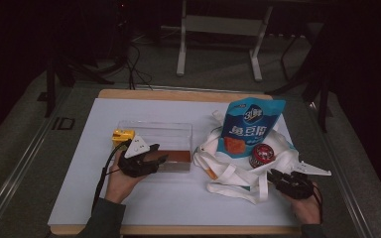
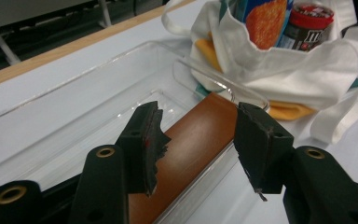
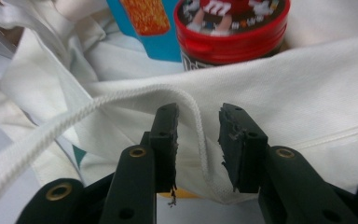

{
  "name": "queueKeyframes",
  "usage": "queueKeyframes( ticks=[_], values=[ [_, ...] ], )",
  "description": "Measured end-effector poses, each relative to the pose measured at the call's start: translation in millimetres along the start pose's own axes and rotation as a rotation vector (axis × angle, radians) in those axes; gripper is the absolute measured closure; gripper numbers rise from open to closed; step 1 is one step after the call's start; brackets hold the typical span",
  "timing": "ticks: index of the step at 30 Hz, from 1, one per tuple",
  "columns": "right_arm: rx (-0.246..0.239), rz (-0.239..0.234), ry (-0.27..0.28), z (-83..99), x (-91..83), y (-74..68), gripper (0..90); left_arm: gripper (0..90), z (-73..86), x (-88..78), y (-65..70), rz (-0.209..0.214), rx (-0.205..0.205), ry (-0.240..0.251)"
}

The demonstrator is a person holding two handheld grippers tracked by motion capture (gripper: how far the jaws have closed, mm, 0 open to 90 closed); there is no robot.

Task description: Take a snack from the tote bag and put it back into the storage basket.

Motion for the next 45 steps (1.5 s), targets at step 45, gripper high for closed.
queueKeyframes(
  ticks=[45],
  values=[
    [-0.051, 0.014, -0.005, -51.6, -16.2, 17.2, 59.7, 48.9, 33.9, 13.0, 27.4, 0.081, 0.026, -0.026]
  ],
)
Point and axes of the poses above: each handheld gripper's, and its own axes: x roughly forward along the jaws, z roughly out of its underside, y roughly to its right, the point moved 2 cm from there along x, roughly forward along the jaws, and after that the axes turned 7 degrees about z, right-handed, at the moved point
